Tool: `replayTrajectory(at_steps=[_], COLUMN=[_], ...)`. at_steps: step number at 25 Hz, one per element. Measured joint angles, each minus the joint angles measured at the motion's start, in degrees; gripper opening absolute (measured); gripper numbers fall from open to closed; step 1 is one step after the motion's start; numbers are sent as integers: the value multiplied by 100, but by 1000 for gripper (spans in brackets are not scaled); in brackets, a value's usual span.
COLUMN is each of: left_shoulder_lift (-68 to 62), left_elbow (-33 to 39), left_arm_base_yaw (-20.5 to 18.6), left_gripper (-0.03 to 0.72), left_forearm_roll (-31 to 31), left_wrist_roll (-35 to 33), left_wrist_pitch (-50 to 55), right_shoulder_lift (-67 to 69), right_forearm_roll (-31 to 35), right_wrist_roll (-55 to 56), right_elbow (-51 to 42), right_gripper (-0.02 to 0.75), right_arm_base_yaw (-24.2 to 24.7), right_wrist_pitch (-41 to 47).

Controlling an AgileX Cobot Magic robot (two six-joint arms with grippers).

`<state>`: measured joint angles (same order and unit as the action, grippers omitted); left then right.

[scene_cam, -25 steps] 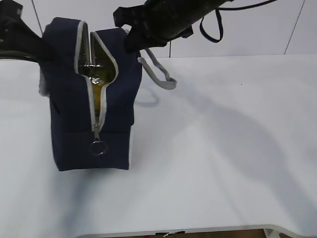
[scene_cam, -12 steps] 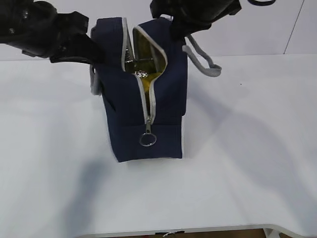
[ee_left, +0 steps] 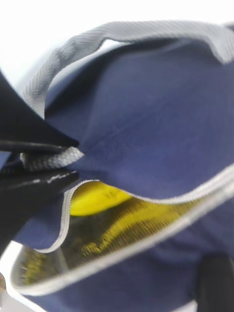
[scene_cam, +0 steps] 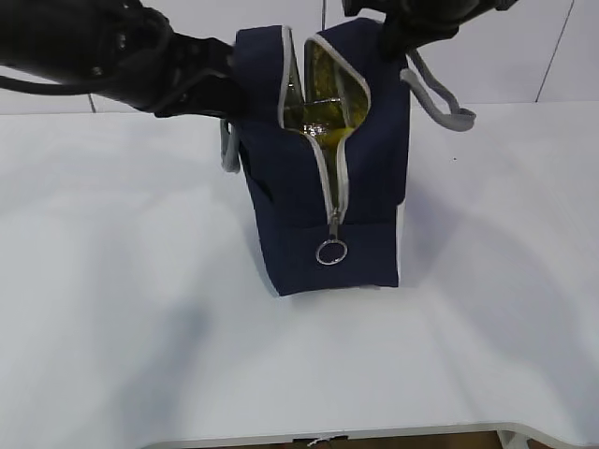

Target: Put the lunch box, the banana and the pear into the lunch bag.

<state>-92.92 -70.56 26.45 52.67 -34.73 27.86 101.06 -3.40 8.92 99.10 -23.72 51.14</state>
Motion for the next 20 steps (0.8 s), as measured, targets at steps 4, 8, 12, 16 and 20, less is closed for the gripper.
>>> replayTrajectory(at_steps=[4, 8, 12, 16, 20], left_shoulder_lift=[-172, -292, -455, -538, -538], left_elbow=[-194, -241, -266, -274, -274], left_arm_base_yaw=[181, 242, 242, 242, 242], left_gripper=[11, 11, 11, 11, 11], left_forearm_roll=[0, 34, 92, 97, 97], left_wrist_roll=[-27, -40, -63, -74, -74], left_wrist_pitch=[-53, -167, -128, 26, 25], right_shoulder_lift=[-261, -623, -733, -733, -733], right_forearm_roll=[-167, -423, -514, -566, -702], right_wrist_roll=[255, 579, 721, 771, 783], right_elbow=[-650, -1370, -1733, -1871, -1894], right_gripper=[19, 18, 18, 18, 18], right_arm_base_yaw=[0, 0, 0, 0, 0], right_wrist_pitch=[-444, -1114, -1802, -2209, -2251])
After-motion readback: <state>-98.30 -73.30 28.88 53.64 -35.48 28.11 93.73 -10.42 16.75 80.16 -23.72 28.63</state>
